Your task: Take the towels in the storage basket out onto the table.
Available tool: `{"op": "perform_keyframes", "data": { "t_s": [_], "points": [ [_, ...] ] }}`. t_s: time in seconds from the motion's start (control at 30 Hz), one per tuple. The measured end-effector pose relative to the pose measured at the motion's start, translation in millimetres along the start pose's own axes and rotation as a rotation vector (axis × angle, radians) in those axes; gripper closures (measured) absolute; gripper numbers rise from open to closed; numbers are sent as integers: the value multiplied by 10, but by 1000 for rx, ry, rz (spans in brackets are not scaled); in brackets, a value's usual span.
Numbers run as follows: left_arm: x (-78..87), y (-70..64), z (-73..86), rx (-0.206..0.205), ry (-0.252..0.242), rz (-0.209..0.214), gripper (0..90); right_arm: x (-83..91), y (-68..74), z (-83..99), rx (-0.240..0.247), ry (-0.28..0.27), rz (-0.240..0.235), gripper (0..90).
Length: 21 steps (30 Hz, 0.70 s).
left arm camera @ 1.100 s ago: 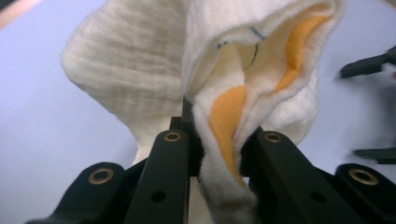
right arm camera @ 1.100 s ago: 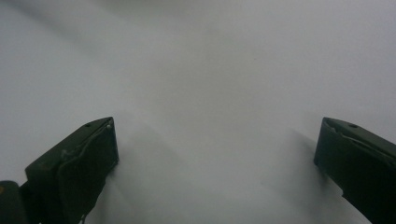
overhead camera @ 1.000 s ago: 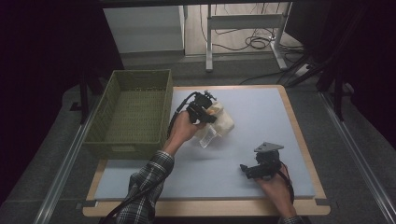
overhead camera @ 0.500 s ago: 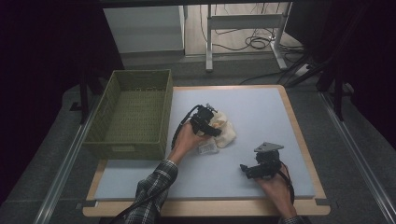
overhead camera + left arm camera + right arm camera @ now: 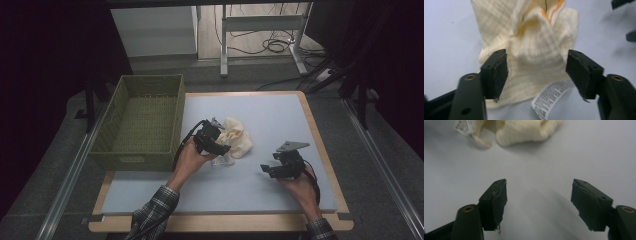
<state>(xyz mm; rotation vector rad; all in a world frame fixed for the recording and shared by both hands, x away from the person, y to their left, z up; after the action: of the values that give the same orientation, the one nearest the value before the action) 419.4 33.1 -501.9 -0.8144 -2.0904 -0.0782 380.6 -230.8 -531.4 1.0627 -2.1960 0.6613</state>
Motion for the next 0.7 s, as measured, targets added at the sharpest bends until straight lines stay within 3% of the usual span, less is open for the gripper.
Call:
{"op": "perform_keyframes", "data": {
  "t_s": [0.07, 0.17, 0.23, 0.33, 0.47, 0.5, 0.57, 0.63, 0.7],
  "points": [
    [-30, 29, 36, 12, -16, 6, 408, -61, -52, -95, 9, -14, -19, 336],
    [-86, 58, 72, 51, -22, 68, 425, -190, -113, -226, 26, -22, -43, 364],
    [-123, 39, 89, 53, -24, 89, 403, -291, -135, -297, 39, -18, -58, 368],
    [-175, -10, 100, 35, -18, 94, 356, -443, -149, -377, 54, -11, -73, 394],
    [-227, -37, 93, 28, -25, 74, 396, -581, -154, -448, 71, 1, -80, 561],
    [-242, -34, 91, 31, -31, 73, 437, -600, -150, -462, 59, -6, -93, 633],
    [-260, -20, 92, 25, -26, 58, 600, -611, -150, -483, 49, -22, -112, 806],
    [-261, 5, 98, 24, -30, 43, 787, -591, -147, -496, 29, -38, -128, 858],
    [-229, 40, 97, 29, -44, 45, 847, -524, -147, -501, 25, -35, -123, 865]
  ]
}}
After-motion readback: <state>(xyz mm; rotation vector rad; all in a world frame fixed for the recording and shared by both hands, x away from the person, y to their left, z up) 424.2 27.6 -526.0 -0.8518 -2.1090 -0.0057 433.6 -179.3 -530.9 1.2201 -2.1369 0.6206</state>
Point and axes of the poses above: each handheld gripper's, and its own axes: x roughly backward along the jaws, z roughly out of its underside, y roughly to its left, the point moved 3 cm from there along -x, roughly forward along the jaws, and after that the axes turned 15 degrees about x, right-handed, at the moved point
